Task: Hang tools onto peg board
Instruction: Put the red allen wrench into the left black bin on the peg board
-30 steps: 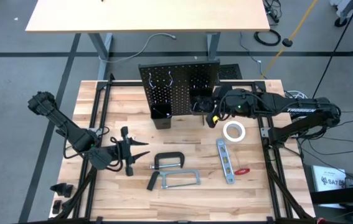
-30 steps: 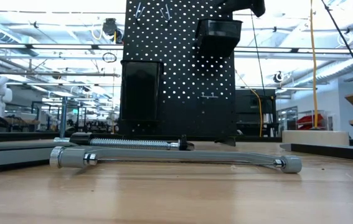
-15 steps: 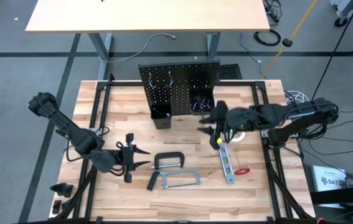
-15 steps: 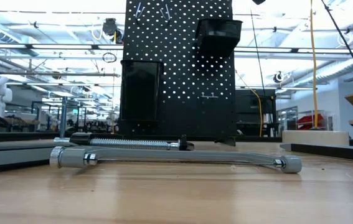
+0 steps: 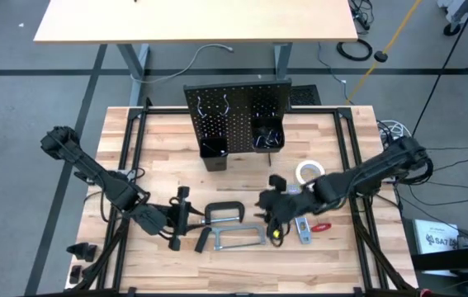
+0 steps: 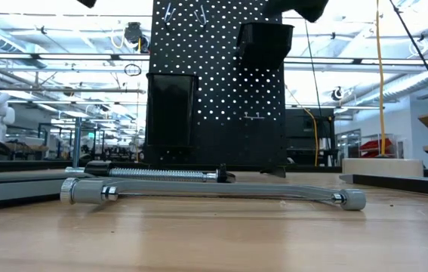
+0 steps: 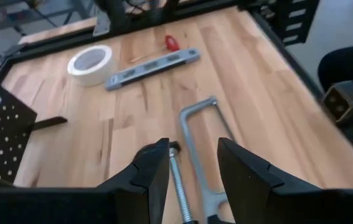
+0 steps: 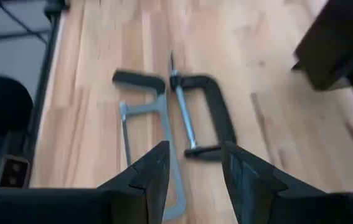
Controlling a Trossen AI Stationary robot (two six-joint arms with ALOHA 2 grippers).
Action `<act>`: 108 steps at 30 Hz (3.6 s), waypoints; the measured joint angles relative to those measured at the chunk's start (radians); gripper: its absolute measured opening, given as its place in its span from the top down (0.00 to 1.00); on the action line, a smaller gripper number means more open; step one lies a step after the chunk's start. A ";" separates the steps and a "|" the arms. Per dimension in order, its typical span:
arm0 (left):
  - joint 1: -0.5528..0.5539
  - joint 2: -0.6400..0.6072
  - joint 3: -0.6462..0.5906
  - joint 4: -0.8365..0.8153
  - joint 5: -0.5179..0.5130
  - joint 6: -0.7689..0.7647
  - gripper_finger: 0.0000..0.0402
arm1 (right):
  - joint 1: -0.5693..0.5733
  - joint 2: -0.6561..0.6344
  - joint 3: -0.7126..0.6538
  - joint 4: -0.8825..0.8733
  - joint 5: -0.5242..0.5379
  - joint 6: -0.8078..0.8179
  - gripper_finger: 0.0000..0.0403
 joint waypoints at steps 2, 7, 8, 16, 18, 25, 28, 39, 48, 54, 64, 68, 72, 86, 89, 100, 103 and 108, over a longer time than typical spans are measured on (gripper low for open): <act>0.016 0.017 0.000 -0.001 0.014 0.000 0.65 | 0.013 0.036 0.000 0.001 0.000 0.000 0.65; 0.058 0.057 0.000 0.015 0.068 0.000 0.65 | 0.033 0.101 -0.001 -0.026 0.005 0.053 0.65; 0.068 0.065 0.000 0.019 0.079 0.000 0.65 | 0.034 0.111 -0.001 -0.044 0.005 0.080 0.65; 0.122 0.102 0.000 0.025 0.145 -0.001 0.65 | 0.038 0.137 -0.001 -0.351 0.085 0.421 0.65; 0.127 0.105 0.000 0.025 0.156 -0.002 0.65 | 0.038 0.137 -0.001 -0.442 0.079 0.511 0.65; 0.134 0.107 0.000 0.036 0.181 -0.002 0.65 | 0.055 0.136 -0.001 -0.762 0.009 0.794 0.65; 0.134 0.107 0.000 0.036 0.181 -0.002 0.65 | 0.070 0.135 -0.014 -0.829 -0.026 0.866 0.65; 0.134 0.107 0.000 0.037 0.193 -0.002 0.65 | 0.105 0.130 -0.268 -0.748 -0.229 0.969 0.65; 0.134 0.107 0.000 0.037 0.194 -0.002 0.65 | 0.104 -0.003 -0.543 -0.361 -0.291 0.998 0.65; 0.134 0.107 0.000 0.037 0.194 -0.001 0.65 | 0.104 -0.111 -0.643 -0.263 -0.290 1.050 0.66; 0.134 0.107 -0.001 0.036 0.194 -0.001 0.65 | 0.104 -0.099 -0.651 -0.200 -0.299 1.080 0.89; 0.134 0.107 -0.001 0.036 0.194 -0.001 0.65 | 0.104 -0.082 -0.648 -0.216 -0.307 1.071 0.99; 0.134 0.107 -0.001 0.036 0.194 0.000 0.65 | 0.104 -0.092 -0.650 -0.225 -0.293 1.043 0.99; 0.143 0.107 -0.001 0.042 0.154 0.019 0.65 | 0.156 -0.201 -0.605 -0.459 -0.222 1.123 1.00; 0.149 0.107 -0.001 0.042 0.152 0.018 0.65 | 0.172 -0.220 -0.568 -0.464 -0.158 1.123 1.00; 0.161 0.107 -0.001 0.147 0.128 0.080 0.65 | 0.189 -0.236 -0.422 -0.461 0.124 1.013 1.00; 0.161 0.107 -0.001 0.183 0.128 0.086 0.65 | 0.189 -0.236 -0.397 -0.449 0.181 0.976 1.00; 0.161 0.107 -0.001 0.246 0.123 0.088 0.65 | 0.189 -0.237 -0.374 -0.420 0.259 0.922 1.00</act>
